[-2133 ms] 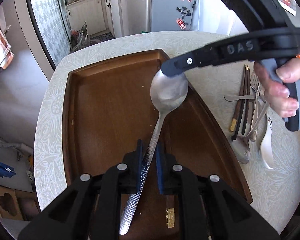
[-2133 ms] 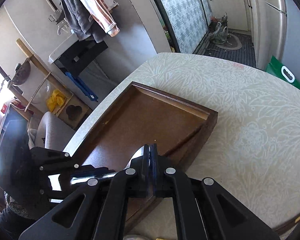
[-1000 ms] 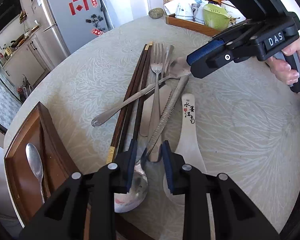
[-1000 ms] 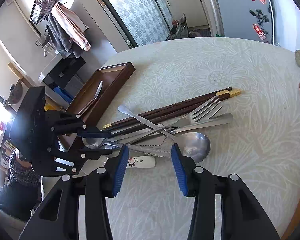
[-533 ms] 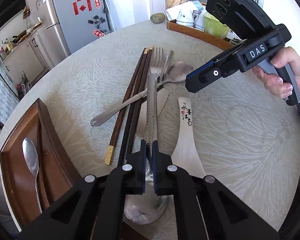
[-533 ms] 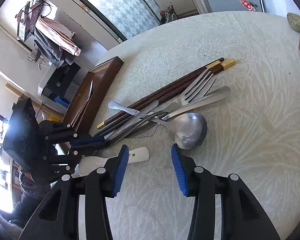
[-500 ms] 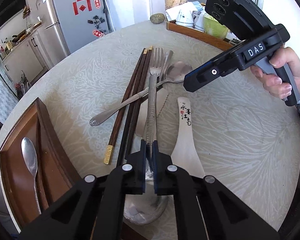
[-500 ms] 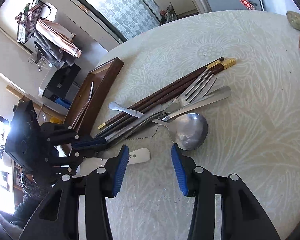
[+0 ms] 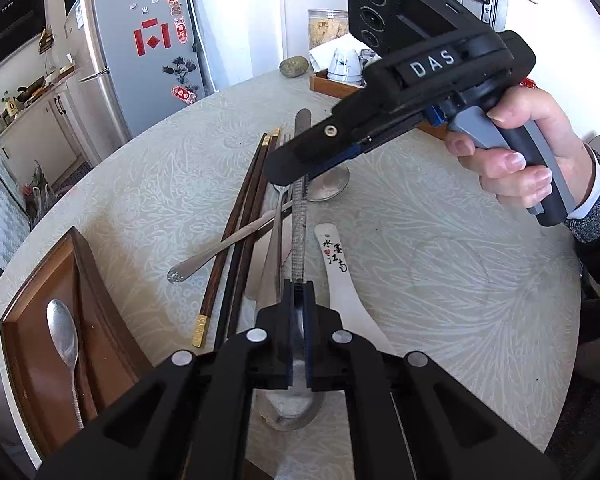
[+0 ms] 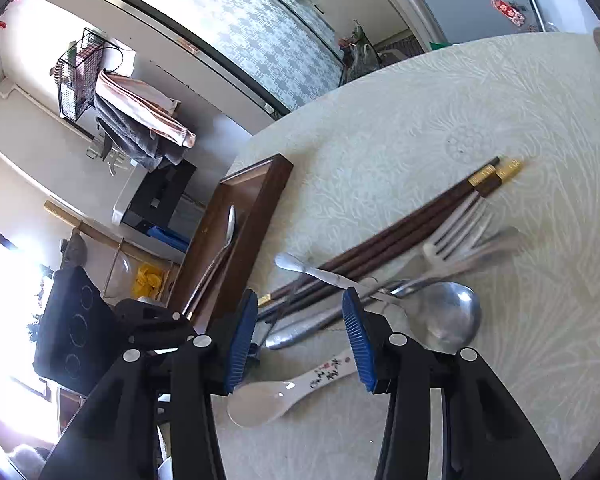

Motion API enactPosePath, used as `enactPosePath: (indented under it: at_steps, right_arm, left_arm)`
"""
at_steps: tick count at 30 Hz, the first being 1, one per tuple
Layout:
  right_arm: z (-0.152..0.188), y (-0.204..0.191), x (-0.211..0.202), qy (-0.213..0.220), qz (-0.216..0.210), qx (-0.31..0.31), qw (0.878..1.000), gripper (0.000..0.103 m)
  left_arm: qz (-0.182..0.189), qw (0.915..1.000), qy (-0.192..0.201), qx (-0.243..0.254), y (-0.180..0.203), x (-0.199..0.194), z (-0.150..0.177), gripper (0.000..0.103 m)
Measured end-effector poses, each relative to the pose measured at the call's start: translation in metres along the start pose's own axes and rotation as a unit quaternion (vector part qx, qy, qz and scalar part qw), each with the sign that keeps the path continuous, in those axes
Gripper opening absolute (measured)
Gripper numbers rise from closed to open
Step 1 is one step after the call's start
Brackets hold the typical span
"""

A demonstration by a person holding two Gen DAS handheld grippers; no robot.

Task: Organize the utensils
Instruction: 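Grasp a long steel spoon with the left tool and lay it in the tray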

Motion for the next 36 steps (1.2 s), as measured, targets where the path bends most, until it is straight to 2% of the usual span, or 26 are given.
enactPosePath:
  at_steps: [2,3,4,8,13,17,18,19,20,21,23,24,25,27,32,36]
  right_arm:
    - [-0.004,-0.011,0.005,0.004,0.016,-0.014,1.000,0.035]
    - [-0.005,-0.014,0.007,0.005,0.021,-0.018,1.000,0.015]
    - [-0.006,-0.018,0.010,0.005,0.028,-0.020,0.999,0.006]
    - [-0.013,-0.038,0.019,0.003,0.022,-0.040,0.999,0.005]
    - [-0.034,-0.070,0.022,0.008,0.007,-0.058,0.998,0.002]
    - [-0.047,-0.100,0.030,0.003,-0.024,-0.075,0.997,0.001]
    - [-0.049,-0.108,0.032,0.003,-0.026,-0.081,0.996,0.001]
    - [-0.050,-0.115,0.034,0.002,-0.031,-0.085,0.996,0.002]
    - [-0.050,-0.121,0.038,-0.003,-0.039,-0.088,0.995,0.001]
    - [-0.050,-0.127,0.041,-0.006,-0.048,-0.089,0.995,0.001]
    - [-0.051,-0.138,0.045,-0.004,-0.050,-0.096,0.994,0.001]
    - [-0.052,-0.141,0.047,-0.005,-0.054,-0.096,0.994,0.001]
    - [-0.054,-0.144,0.050,-0.005,-0.054,-0.097,0.994,0.001]
    - [-0.057,-0.147,0.059,-0.010,-0.055,-0.097,0.994,0.001]
    - [-0.063,-0.147,0.100,-0.040,-0.063,-0.084,0.994,0.001]
    - [-0.063,-0.131,0.143,-0.070,-0.042,-0.057,0.995,0.003]
  left_arm:
    - [-0.007,0.9999,0.008,-0.004,-0.002,-0.004,-0.001,0.003]
    - [-0.005,0.9999,0.010,-0.005,-0.003,-0.006,-0.001,0.002]
    - [-0.008,0.9999,0.014,-0.005,-0.003,-0.009,-0.001,0.002]
    - [-0.027,0.9993,0.024,-0.012,-0.012,-0.022,0.002,0.002]
    - [-0.022,0.9985,0.039,-0.032,-0.030,-0.045,0.013,0.002]
    - [-0.028,0.9969,0.061,-0.040,-0.038,-0.066,0.027,0.004]
    - [-0.024,0.9965,0.069,-0.042,-0.041,-0.069,0.029,0.019]
    - [-0.028,0.9958,0.075,-0.043,-0.041,-0.071,0.030,0.044]
    - [-0.036,0.9952,0.078,-0.046,-0.042,-0.072,0.031,0.050]
    - [-0.042,0.9950,0.078,-0.045,-0.042,-0.072,0.031,0.050]
    - [-0.039,0.9950,0.074,-0.055,-0.049,-0.072,0.033,0.048]
    - [-0.038,0.9947,0.075,-0.060,-0.051,-0.072,0.034,0.041]
    - [-0.041,0.9946,0.072,-0.063,-0.053,-0.072,0.035,0.028]
    - [-0.061,0.9936,0.061,-0.073,-0.061,-0.073,0.039,0.013]
    - [-0.082,0.9893,0.026,-0.118,-0.089,-0.074,0.060,0.011]
    - [-0.090,0.9827,-0.013,-0.161,-0.112,-0.060,0.079,0.010]
Point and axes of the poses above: each gripper's, at about its wrist camera, not at the fingertips, and x roughly the way its jaws point, y to its right, z to its underside, the point moved 1 cm from there along x, roughly the way its jaws point, and after that the axes turned 1 degree about z, right-handed, at the moved point
